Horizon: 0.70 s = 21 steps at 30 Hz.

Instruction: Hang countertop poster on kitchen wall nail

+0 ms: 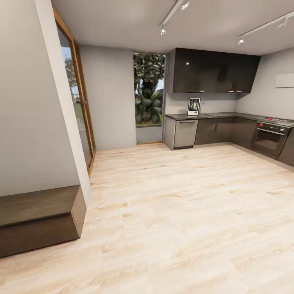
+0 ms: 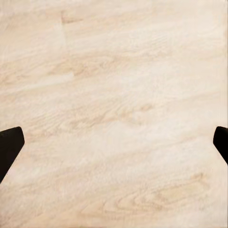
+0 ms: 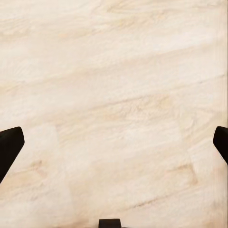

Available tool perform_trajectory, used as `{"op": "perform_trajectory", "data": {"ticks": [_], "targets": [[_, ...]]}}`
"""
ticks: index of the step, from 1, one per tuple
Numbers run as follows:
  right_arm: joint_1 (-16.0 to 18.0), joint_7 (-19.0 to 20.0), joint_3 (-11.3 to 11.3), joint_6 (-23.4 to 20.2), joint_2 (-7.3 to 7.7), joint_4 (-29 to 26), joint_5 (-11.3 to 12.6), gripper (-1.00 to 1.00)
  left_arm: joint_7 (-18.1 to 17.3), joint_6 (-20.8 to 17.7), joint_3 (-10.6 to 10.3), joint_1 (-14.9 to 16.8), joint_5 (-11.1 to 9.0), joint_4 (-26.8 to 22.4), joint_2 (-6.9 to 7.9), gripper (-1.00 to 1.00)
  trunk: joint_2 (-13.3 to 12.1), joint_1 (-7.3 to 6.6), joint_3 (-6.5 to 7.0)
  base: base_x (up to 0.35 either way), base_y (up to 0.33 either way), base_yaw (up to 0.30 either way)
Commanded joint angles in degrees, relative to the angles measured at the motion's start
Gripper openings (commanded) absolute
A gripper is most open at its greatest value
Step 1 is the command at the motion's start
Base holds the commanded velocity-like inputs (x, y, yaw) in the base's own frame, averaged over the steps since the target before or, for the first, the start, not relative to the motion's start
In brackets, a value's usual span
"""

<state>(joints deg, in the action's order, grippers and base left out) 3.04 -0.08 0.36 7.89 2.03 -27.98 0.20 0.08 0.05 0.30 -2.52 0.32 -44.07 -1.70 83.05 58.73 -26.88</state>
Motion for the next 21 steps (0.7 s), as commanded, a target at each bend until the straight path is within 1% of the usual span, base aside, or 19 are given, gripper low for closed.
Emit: {"op": "perform_trajectory", "data": {"ticks": [1, 5, 6, 9, 13, 15, 21], "targets": [[0.0, 0.0, 0.0, 0.2, 0.15, -0.2, 0.0, 1.00, 0.0, 0.0, 0.2, 0.0, 0.0, -0.4, 0.15, 1.00, 0.0, 0.00, -0.05, 0.000, 0.000, 0.000], [0.0, 0.0, 0.0, 0.2, 0.34, -0.5, 0.0, 1.00, 0.0, 0.0, 0.3, 0.0, -0.1, -0.4, 0.83, 1.00, 0.0, 0.00, -0.05, 0.000, 0.000, 0.000], [-0.1, -0.1, -0.2, 0.3, 0.40, -0.5, -0.2, 1.00, 0.1, 0.0, 0.4, 0.0, -0.1, -0.2, 1.30, 1.00, 0.0, 0.00, -0.05, 0.000, 0.000, 0.000], [-0.1, -0.1, -0.1, 0.3, 0.43, -0.5, -0.2, 1.00, 0.1, 0.0, 0.4, 0.0, -0.1, -0.2, 1.43, 1.00, 0.0, 0.00, -0.05, 0.074, 0.000, 0.000], [-0.2, -0.1, -0.1, 0.3, 0.50, -0.2, -0.4, 1.00, 0.1, 0.0, 0.6, 0.0, -0.1, -0.1, 1.53, 1.00, 0.0, 0.00, -0.05, 0.279, -0.074, 0.000], [-0.2, 0.0, -0.1, 0.3, 1.15, -0.1, -0.4, 1.00, 0.0, 0.0, 0.6, 0.0, -0.1, -0.1, 1.60, 1.00, 0.0, 0.00, -0.05, 0.318, -0.124, 0.000], [-0.2, -0.1, -0.2, 0.3, 1.41, -0.1, -0.4, 1.00, 0.0, 0.0, 0.6, 0.0, -0.1, -0.1, 1.61, 1.00, 0.0, 0.00, -0.05, 0.320, -0.122, 0.000]]}}
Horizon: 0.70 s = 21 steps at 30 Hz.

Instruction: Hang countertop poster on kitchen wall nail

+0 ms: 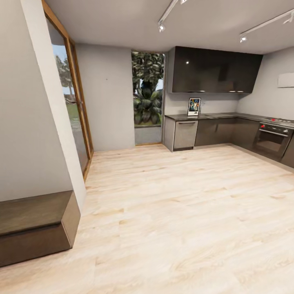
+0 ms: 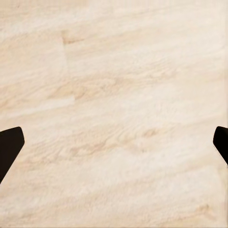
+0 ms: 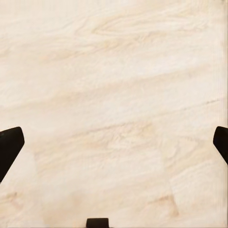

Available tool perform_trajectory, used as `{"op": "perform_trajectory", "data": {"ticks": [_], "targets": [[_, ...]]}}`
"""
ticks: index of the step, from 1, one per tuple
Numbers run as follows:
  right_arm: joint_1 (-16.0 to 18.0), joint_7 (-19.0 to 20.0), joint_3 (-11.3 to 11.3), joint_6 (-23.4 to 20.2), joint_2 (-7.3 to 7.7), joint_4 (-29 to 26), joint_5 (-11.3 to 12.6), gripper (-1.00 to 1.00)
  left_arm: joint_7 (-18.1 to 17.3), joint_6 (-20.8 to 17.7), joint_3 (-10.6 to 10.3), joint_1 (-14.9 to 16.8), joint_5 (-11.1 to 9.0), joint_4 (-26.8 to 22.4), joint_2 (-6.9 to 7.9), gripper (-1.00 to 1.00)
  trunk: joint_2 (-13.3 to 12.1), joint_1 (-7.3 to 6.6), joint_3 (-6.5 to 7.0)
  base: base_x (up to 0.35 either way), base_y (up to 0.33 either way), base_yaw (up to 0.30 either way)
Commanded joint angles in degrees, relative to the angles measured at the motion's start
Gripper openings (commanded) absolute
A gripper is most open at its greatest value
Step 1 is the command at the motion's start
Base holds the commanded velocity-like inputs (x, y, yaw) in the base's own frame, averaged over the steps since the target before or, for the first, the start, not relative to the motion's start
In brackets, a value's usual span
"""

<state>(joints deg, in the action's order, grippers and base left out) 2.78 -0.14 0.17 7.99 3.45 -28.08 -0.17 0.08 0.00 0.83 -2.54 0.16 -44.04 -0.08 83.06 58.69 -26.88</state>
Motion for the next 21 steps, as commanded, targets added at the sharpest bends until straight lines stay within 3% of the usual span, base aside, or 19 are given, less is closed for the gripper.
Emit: {"op": "perform_trajectory", "data": {"ticks": [1, 10, 21], "targets": [[0.0, 0.0, 0.0, 0.2, 0.01, 0.0, 0.0, 1.00, 0.0, 0.0, 0.0, 0.0, 0.0, -0.1, -0.01, 1.00, 0.0, 0.03, -0.05, 0.321, -0.109, 0.000], [0.0, -0.1, 0.0, 0.2, 0.06, 0.0, 0.0, 1.00, 0.0, 0.0, 0.2, 0.0, 0.0, -0.1, -0.01, 1.00, 0.0, 0.03, -0.05, 0.322, -0.093, 0.000], [0.0, 0.0, -0.1, -0.2, 0.07, 0.0, -0.1, 1.00, -0.1, -0.1, 0.9, 0.0, 0.0, -0.1, -0.01, 1.00, 0.0, 0.03, -0.05, 0.329, -0.008, -0.021]]}}
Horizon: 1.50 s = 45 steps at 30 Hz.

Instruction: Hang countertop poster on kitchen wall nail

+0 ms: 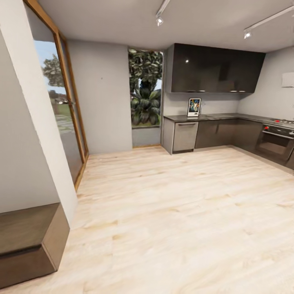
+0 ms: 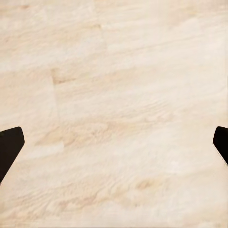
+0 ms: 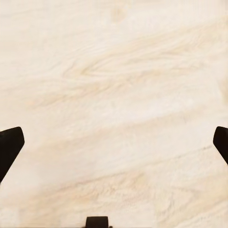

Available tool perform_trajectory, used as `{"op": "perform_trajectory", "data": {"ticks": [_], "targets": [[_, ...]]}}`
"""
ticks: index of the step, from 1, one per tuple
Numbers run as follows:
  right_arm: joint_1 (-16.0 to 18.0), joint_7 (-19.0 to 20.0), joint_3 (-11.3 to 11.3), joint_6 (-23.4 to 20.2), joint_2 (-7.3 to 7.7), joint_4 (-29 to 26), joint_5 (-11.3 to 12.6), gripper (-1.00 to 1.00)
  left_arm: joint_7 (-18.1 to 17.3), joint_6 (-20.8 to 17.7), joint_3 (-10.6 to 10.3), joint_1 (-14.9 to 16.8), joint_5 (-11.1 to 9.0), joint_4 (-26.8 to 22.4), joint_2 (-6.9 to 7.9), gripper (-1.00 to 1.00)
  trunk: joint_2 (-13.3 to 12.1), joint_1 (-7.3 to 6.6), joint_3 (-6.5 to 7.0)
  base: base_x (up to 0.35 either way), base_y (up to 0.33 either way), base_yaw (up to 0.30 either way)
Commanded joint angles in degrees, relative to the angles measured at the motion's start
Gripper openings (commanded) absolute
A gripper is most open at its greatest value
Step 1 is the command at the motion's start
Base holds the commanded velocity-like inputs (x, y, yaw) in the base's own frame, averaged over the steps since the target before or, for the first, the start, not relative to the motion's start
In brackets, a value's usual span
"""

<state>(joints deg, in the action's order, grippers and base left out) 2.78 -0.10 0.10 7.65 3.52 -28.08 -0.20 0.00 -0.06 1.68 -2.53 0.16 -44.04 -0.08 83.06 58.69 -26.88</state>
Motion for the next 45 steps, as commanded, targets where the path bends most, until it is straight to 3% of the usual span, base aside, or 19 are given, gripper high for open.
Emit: {"op": "perform_trajectory", "data": {"ticks": [1, 12, 45], "targets": [[0.0, 0.0, 0.0, 0.2, 0.00, 0.0, 0.0, 1.00, 0.0, 0.0, 0.1, 0.0, 0.0, -0.1, -0.01, 1.00, 0.0, 0.04, -0.05, 0.330, 0.000, -0.225], [0.0, 0.0, -0.1, 0.3, 0.02, 0.0, -0.2, 1.00, 0.0, 0.0, 0.1, 0.0, 0.0, 0.0, 0.05, 1.00, 0.0, 0.04, -0.05, 0.330, -0.051, -0.210], [-0.1, -0.2, -0.1, 0.5, -0.09, 0.3, -0.2, 1.00, 0.0, -0.1, 0.1, 0.0, 0.0, 0.0, 0.69, 1.00, 0.0, 0.04, -0.05, 0.298, -0.196, -0.004]]}}
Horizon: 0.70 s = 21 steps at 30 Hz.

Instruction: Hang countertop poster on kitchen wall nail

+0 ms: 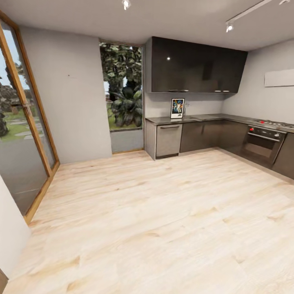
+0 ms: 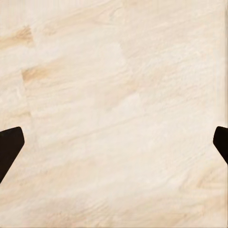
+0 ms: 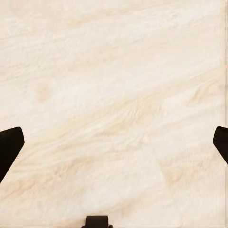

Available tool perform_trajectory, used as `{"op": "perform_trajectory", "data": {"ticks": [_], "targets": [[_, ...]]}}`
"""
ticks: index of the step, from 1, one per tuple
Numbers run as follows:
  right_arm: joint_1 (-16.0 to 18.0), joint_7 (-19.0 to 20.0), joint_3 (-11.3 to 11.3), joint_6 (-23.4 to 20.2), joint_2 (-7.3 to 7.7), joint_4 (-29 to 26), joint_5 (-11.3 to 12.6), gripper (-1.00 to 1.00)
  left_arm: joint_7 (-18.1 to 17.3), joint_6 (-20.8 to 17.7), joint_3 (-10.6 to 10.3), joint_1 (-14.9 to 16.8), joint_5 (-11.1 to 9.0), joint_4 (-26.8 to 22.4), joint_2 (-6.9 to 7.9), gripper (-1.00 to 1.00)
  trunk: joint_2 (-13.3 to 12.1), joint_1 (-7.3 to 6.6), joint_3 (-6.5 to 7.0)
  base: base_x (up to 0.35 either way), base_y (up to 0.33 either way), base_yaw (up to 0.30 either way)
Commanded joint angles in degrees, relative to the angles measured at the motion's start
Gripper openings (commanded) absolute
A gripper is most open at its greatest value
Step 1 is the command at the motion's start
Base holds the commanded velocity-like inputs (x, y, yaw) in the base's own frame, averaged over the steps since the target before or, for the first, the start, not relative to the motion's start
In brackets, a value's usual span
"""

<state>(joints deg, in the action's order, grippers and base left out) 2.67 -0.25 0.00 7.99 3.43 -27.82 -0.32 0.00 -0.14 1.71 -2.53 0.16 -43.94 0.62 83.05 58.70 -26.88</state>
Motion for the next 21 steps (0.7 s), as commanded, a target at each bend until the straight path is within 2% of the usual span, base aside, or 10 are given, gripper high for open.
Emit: {"op": "perform_trajectory", "data": {"ticks": [1, 21], "targets": [[0.0, 0.0, 0.0, 0.2, 0.00, 0.0, 0.0, 1.00, 0.0, 0.0, 0.0, 0.0, 0.0, -0.1, 0.01, 1.00, 0.0, 0.03, -0.05, 0.281, -0.220, 0.000], [0.0, 0.0, -0.1, 0.3, 0.00, 1.9, 0.0, 1.00, 0.0, 0.1, 0.0, 0.0, 0.0, -0.1, 0.08, 1.00, 0.0, 0.03, -0.05, 0.302, -0.160, 0.000]]}}
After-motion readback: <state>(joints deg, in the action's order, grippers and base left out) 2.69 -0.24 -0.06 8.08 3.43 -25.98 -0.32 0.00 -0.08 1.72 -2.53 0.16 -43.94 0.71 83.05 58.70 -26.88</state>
